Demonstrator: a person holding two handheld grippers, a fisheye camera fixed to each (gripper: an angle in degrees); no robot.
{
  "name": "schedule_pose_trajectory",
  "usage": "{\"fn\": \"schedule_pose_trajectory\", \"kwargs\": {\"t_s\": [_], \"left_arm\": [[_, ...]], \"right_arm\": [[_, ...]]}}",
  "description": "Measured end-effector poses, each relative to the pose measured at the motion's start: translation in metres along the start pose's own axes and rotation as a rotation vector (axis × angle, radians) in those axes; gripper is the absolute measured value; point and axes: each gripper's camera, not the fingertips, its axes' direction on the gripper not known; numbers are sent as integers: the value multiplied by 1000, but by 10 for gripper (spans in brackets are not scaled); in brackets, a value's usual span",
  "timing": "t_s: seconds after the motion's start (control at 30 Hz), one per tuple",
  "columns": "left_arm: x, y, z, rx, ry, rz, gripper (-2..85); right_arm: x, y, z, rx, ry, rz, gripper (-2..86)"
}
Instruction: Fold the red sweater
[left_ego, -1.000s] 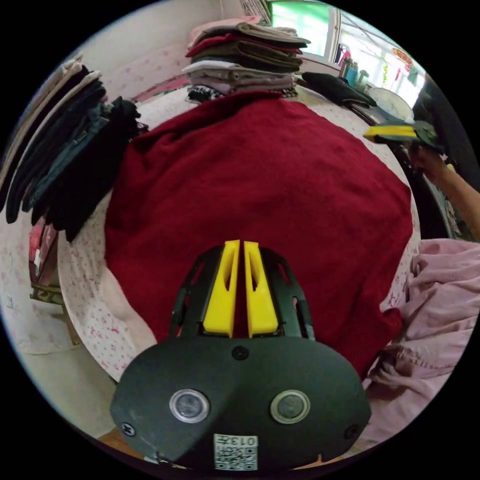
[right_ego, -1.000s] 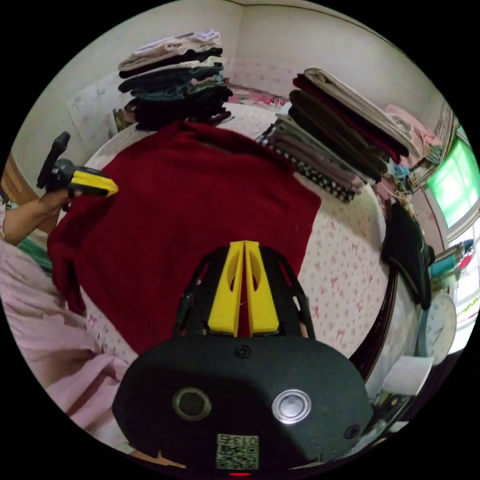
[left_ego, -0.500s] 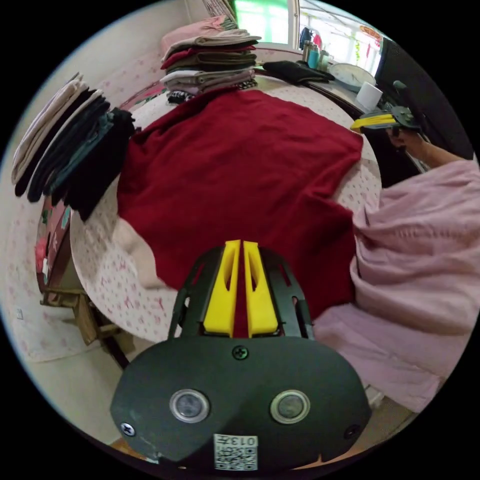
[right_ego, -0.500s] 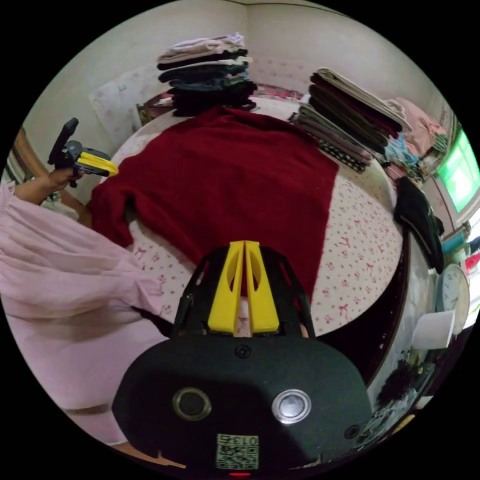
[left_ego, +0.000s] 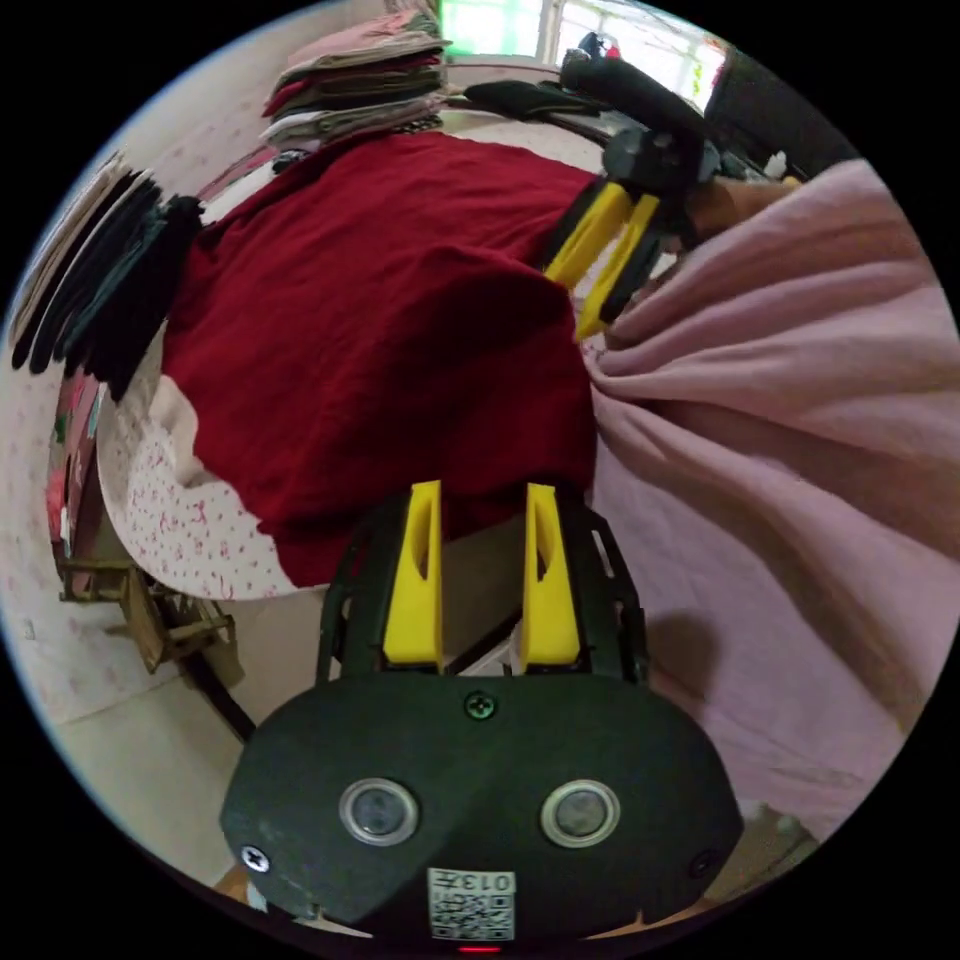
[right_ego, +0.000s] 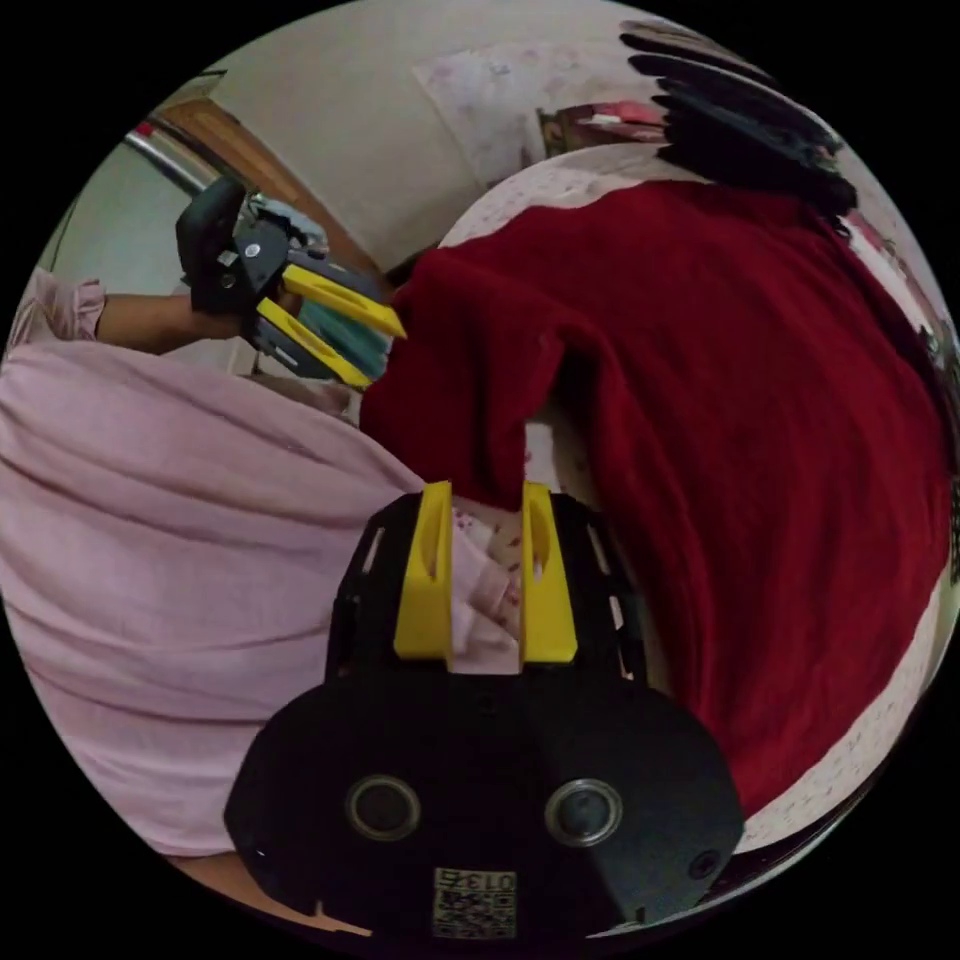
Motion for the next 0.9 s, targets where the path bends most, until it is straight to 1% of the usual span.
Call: {"fn": "schedule_pose_trajectory", "kwargs": {"t_s": [0.07,0.1,0.13,0.17,0.2,0.23,0.27,0.3,0.37,0.4,0.47,0.53,0.6,0.63,0.67,0.7,0.77,0.8,0.87,0.9], "left_arm": [[5,-6,9,-41,-22,40,110],[7,-9,11,-58,-77,54,97],[7,-10,10,-64,-84,72,90],[2,-12,9,-82,-66,65,53],[-7,-12,1,-61,-40,23,30],[-13,-11,-3,-52,-18,11,27],[-27,-11,-13,-25,47,-21,21],[-45,-10,-28,29,110,-76,17],[-74,-8,-55,125,155,-139,15],[-96,-8,-73,186,170,-174,14],[-132,-10,-99,276,167,-228,15],[-173,-12,-115,359,161,-325,16],[-234,-11,-111,412,224,-517,20],[-247,-9,-106,413,242,-559,25],[-268,-1,-98,406,260,-655,34],[-280,7,-95,432,280,-685,66],[-290,20,-89,431,297,-716,106],[-292,27,-84,412,298,-723,124],[-287,32,-74,376,293,-693,143],[-282,31,-65,322,278,-663,159]], "right_arm": [[-3,-14,2,-81,-10,-36,41],[-4,-17,-2,-84,-20,-47,39],[-5,-21,-14,-57,-60,-77,34],[-5,-22,-22,-31,-91,-89,32],[-1,-23,-41,34,-169,-104,29],[6,-24,-58,97,-230,-94,28],[14,-24,-75,171,-259,-69,28],[19,-23,-84,209,-268,-57,28],[39,-24,-113,361,-290,0,29],[45,-25,-119,397,-289,18,31],[75,-35,-138,511,-223,124,39],[99,-48,-148,562,-136,217,51],[127,-60,-152,574,-102,298,61],[141,-63,-157,567,-113,333,66],[148,-58,-165,578,-88,345,70],[148,-53,-170,584,-62,348,73],[147,-22,-179,550,74,359,84],[147,-13,-179,526,112,364,85],[144,28,-166,398,214,379,89],[144,38,-161,361,228,388,89]]}}
